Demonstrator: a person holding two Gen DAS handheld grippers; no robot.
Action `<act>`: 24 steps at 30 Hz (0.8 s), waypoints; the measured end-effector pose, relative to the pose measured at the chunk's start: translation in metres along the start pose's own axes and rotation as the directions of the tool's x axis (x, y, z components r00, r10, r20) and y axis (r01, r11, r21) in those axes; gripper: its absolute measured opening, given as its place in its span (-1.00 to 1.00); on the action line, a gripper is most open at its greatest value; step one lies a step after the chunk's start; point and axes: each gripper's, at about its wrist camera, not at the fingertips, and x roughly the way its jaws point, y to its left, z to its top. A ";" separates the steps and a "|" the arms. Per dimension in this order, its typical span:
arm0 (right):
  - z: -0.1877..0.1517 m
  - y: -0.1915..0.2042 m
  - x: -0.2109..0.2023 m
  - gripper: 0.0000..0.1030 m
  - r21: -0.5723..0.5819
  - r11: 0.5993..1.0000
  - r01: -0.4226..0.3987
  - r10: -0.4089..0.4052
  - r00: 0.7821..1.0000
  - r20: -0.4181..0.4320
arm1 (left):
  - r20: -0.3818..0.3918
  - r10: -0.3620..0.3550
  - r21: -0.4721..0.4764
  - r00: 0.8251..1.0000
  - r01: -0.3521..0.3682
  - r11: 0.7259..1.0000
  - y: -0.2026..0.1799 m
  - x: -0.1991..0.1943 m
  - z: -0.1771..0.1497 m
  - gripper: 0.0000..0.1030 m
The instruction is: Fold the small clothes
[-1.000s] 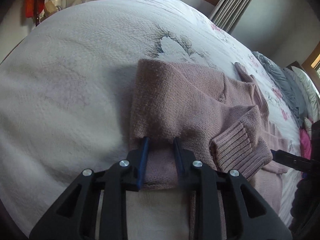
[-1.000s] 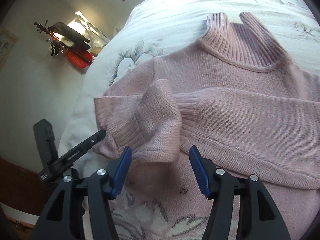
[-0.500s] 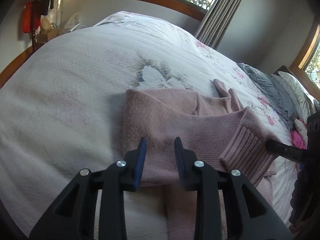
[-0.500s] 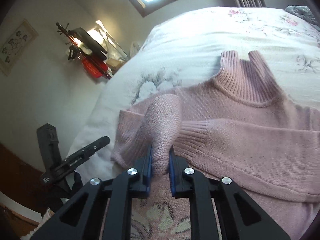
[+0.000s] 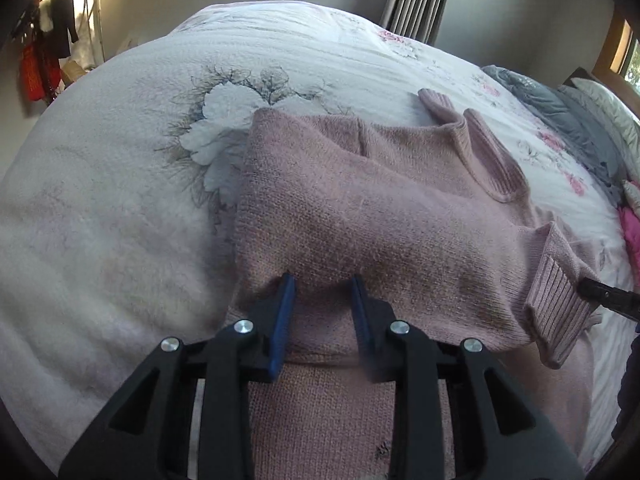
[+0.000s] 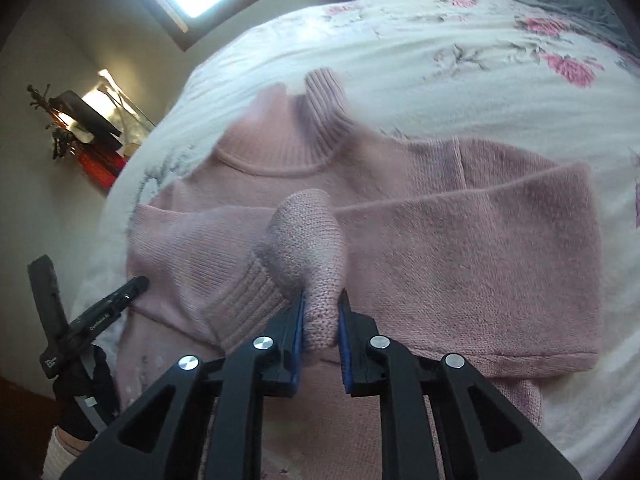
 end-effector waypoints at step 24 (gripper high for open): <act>-0.026 0.074 0.022 -0.89 -0.292 0.945 0.145 -0.152 0.988 -0.001 | -0.023 -0.061 0.062 0.998 0.062 0.996 -0.035 0.010 0.003 -0.26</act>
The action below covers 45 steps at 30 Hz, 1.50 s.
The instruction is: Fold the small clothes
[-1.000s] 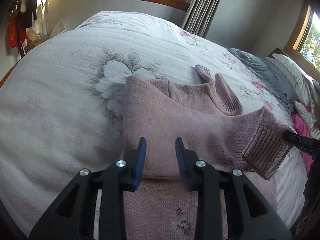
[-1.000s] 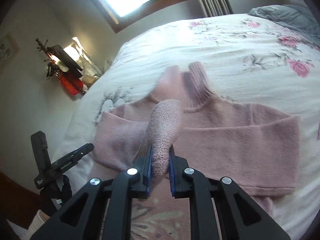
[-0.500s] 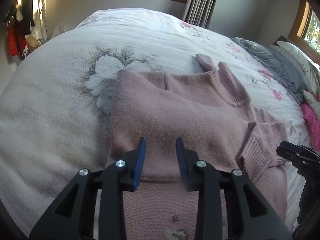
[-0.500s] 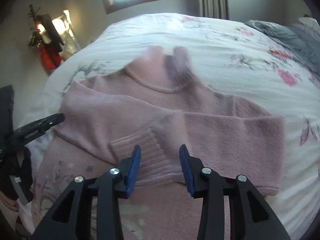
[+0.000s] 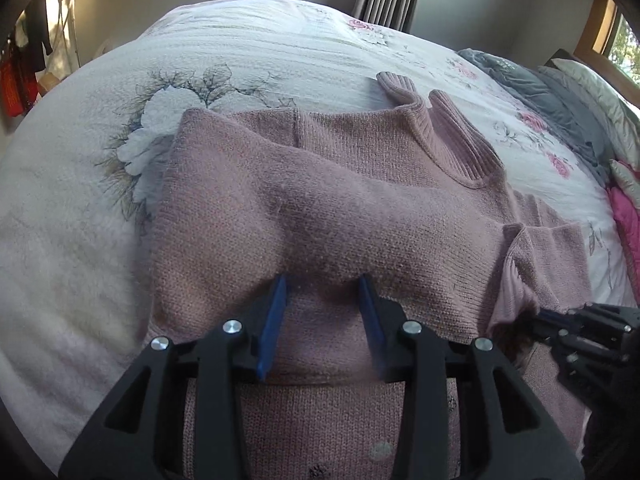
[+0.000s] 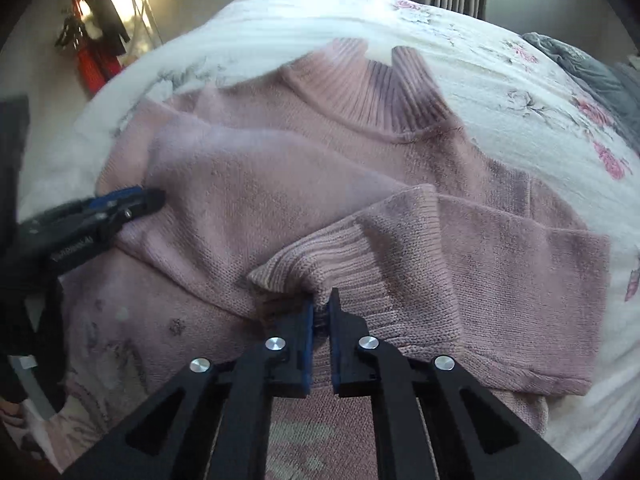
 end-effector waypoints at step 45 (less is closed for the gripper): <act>0.143 -0.132 0.029 -0.07 0.224 0.962 -0.154 0.149 0.988 0.039 | -0.017 -0.070 0.098 0.997 0.072 0.993 -0.055 0.047 0.150 0.07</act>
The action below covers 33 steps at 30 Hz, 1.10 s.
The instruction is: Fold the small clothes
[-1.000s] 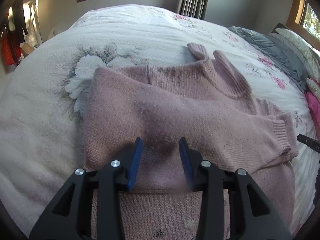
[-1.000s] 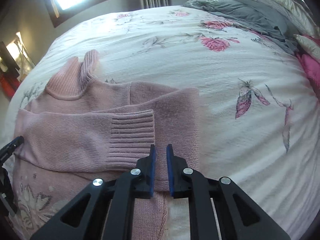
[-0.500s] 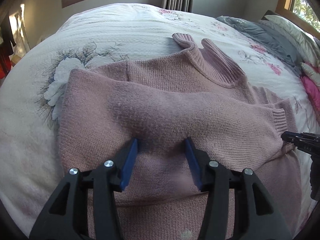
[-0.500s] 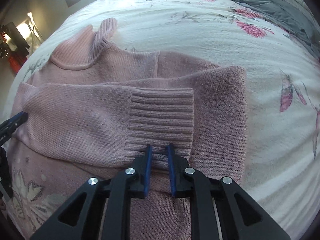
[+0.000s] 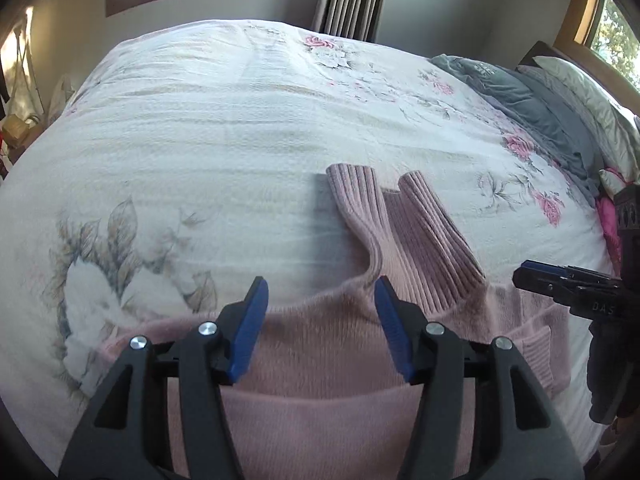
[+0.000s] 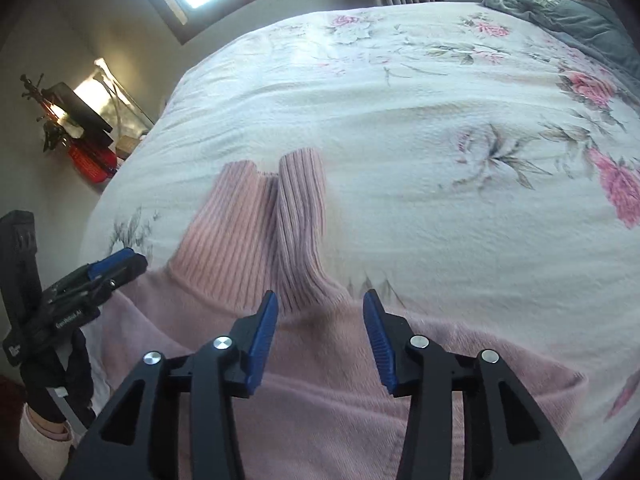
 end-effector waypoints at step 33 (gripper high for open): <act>-0.104 0.029 -0.056 -0.55 -0.314 0.939 -0.141 0.180 0.979 0.097 | 0.092 -0.267 0.191 0.959 0.246 0.950 -0.024 -0.052 -0.086 -0.64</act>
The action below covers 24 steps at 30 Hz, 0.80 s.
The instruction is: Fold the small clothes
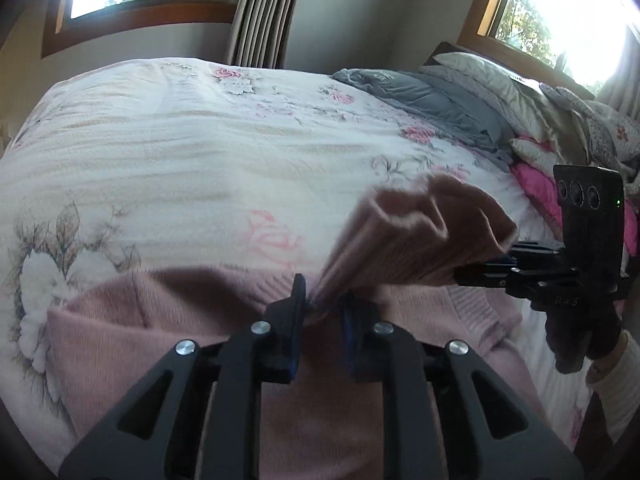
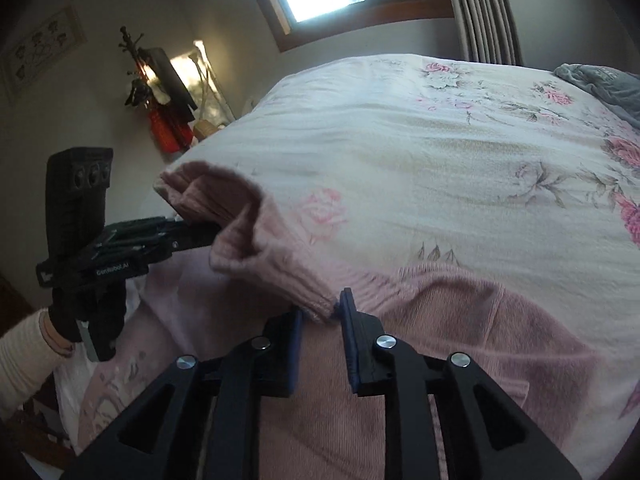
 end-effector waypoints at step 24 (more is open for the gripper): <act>-0.006 -0.078 0.071 -0.77 0.446 0.895 -0.011 0.039 0.998 -0.053 | -0.111 0.019 -0.270 0.994 -0.048 0.962 0.054 0.058 0.009 -0.84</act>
